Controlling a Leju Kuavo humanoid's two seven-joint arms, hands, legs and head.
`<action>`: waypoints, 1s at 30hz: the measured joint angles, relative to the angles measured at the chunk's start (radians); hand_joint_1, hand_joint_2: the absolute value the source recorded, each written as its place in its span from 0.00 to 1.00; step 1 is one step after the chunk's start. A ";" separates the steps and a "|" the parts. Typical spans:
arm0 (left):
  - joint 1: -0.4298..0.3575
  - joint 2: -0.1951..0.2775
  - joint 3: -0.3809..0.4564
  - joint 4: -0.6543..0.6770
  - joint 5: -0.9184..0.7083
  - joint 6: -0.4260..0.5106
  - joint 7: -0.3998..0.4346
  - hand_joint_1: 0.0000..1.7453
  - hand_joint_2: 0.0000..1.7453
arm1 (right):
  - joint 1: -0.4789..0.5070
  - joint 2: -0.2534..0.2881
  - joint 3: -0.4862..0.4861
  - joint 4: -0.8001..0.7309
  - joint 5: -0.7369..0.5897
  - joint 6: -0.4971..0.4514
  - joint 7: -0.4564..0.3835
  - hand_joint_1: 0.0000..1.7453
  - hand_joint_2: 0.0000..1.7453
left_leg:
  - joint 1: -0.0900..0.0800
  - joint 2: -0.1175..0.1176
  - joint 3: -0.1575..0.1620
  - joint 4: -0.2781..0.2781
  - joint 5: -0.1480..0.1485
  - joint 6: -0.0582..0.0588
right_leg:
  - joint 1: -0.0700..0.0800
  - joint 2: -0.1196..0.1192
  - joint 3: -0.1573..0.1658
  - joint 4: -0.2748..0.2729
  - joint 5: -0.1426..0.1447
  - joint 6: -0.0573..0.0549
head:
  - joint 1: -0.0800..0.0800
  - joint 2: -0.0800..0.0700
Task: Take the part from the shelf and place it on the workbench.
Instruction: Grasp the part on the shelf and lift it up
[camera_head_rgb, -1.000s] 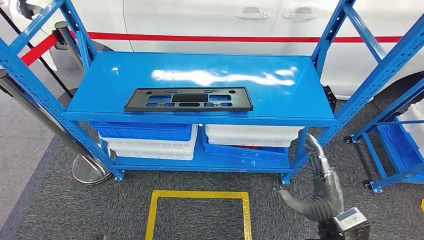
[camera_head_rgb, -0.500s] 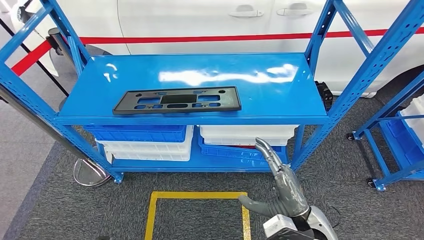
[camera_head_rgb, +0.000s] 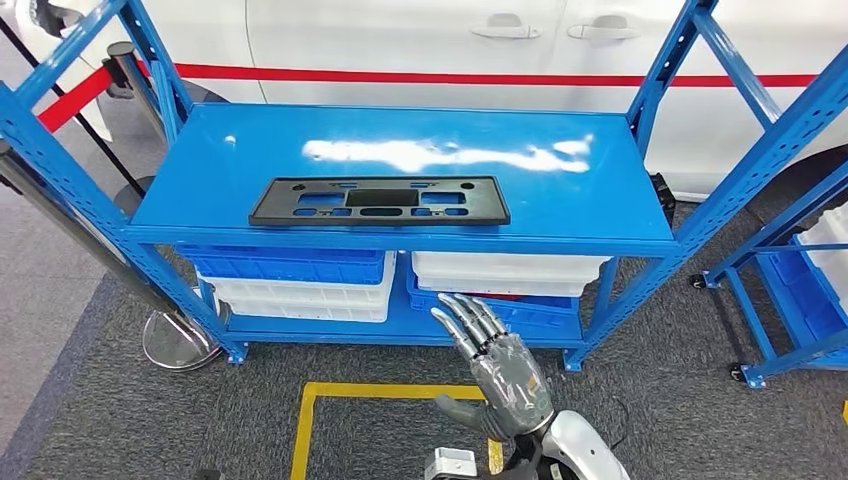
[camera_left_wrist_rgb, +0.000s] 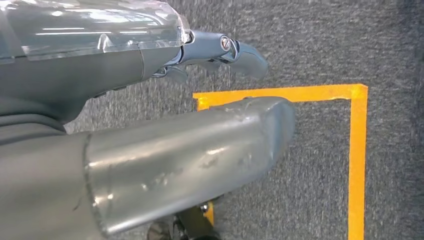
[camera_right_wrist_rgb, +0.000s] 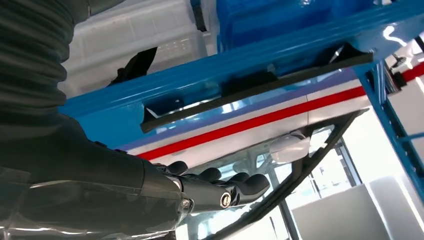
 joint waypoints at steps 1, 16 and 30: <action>0.000 0.002 0.000 0.000 -0.006 -0.001 0.000 0.00 0.00 | -0.006 0.002 0.014 0.016 0.027 -0.010 0.008 0.00 1.00 | -0.003 0.000 -0.001 0.000 0.000 0.002 | 0.001 0.000 -0.031 0.061 -0.021 0.000 | 0.001 0.000; -0.007 0.030 0.032 0.001 -0.123 -0.053 0.001 0.00 0.00 | -0.152 0.135 0.260 0.242 0.273 -0.141 0.064 0.00 1.00 | -0.003 0.001 -0.100 0.231 -0.123 -0.054 | 0.013 -0.008 0.088 -0.214 0.128 -0.060 | -0.008 0.000; -0.006 0.032 0.075 0.002 -0.160 -0.086 -0.012 0.00 0.00 | -0.184 0.180 0.278 0.255 0.130 -0.143 0.032 0.00 1.00 | 0.012 -0.001 0.007 0.003 -0.010 -0.016 | 0.003 -0.001 0.015 -0.037 0.025 -0.005 | 0.000 0.000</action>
